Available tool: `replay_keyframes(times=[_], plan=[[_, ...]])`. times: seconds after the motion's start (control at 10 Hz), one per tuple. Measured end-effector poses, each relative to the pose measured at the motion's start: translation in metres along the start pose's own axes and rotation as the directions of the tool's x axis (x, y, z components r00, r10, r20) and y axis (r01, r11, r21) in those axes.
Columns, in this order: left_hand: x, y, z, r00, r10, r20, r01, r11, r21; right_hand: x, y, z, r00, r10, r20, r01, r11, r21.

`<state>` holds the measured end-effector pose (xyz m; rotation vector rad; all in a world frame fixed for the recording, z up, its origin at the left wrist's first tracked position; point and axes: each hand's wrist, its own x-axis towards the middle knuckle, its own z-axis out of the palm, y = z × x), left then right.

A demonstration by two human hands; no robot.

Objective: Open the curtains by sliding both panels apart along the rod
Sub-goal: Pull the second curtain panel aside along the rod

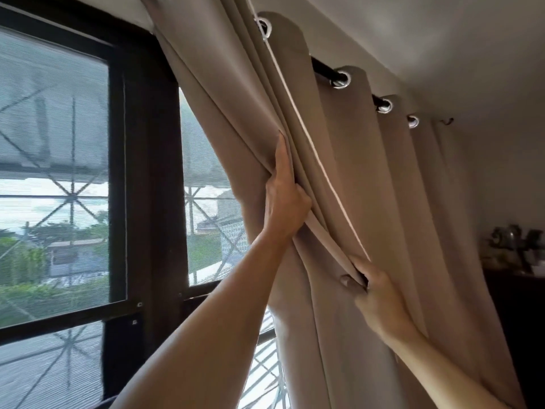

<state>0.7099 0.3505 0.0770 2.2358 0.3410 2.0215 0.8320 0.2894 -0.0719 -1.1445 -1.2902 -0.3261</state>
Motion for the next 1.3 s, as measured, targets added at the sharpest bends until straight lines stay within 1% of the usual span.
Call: replay_keyframes(times=[0.2, 0.4, 0.5, 0.6, 0.8, 0.9, 1.0, 1.1, 1.2, 1.3], plan=[[0.007, -0.002, 0.020, 1.000, -0.004, -0.009, 0.004, 1.000, 0.025, 0.015, 0.022, -0.010, 1.000, -0.020, 0.020, 0.020, 1.000, 0.000], [0.001, -0.014, 0.012, 1.000, 0.005, -0.006, -0.005, 0.998, 0.058, 0.004, 0.015, 0.003, 0.994, -0.087, 0.062, 0.081, 0.993, 0.087], [-0.007, -0.024, -0.003, 1.000, 0.019, 0.010, -0.020, 0.997, 0.079, -0.006, 0.016, 0.022, 0.991, -0.097, 0.091, 0.084, 0.988, 0.133], [-0.017, -0.035, -0.024, 0.998, 0.048, 0.030, -0.052, 0.991, 0.124, -0.018, 0.016, 0.045, 0.989, -0.056, 0.139, 0.027, 0.980, 0.199], [-0.042, -0.040, -0.073, 0.995, 0.052, 0.083, -0.067, 0.981, 0.180, -0.045, -0.002, 0.088, 0.987, -0.029, 0.159, -0.014, 0.966, 0.258], [-0.053, -0.038, -0.095, 0.994, 0.029, 0.102, -0.051, 0.974, 0.222, -0.061, -0.016, 0.105, 0.993, -0.013, 0.120, -0.019, 0.964, 0.266], [-0.064, -0.033, -0.116, 0.996, 0.031, 0.082, -0.052, 0.963, 0.264, -0.075, -0.032, 0.118, 0.994, -0.020, 0.110, -0.013, 0.956, 0.293], [-0.084, -0.027, -0.144, 0.996, 0.039, 0.082, -0.052, 0.985, 0.166, -0.087, -0.056, 0.119, 0.995, -0.049, 0.088, 0.018, 0.947, 0.320], [-0.107, -0.015, -0.184, 0.993, -0.010, 0.118, -0.005, 0.992, 0.123, -0.104, -0.086, 0.113, 0.985, -0.072, 0.156, 0.008, 0.925, 0.380], [-0.163, -0.008, -0.242, 0.997, -0.017, 0.080, -0.001, 0.976, 0.216, -0.121, -0.117, 0.101, 0.979, 0.000, 0.205, -0.105, 0.858, 0.503]])
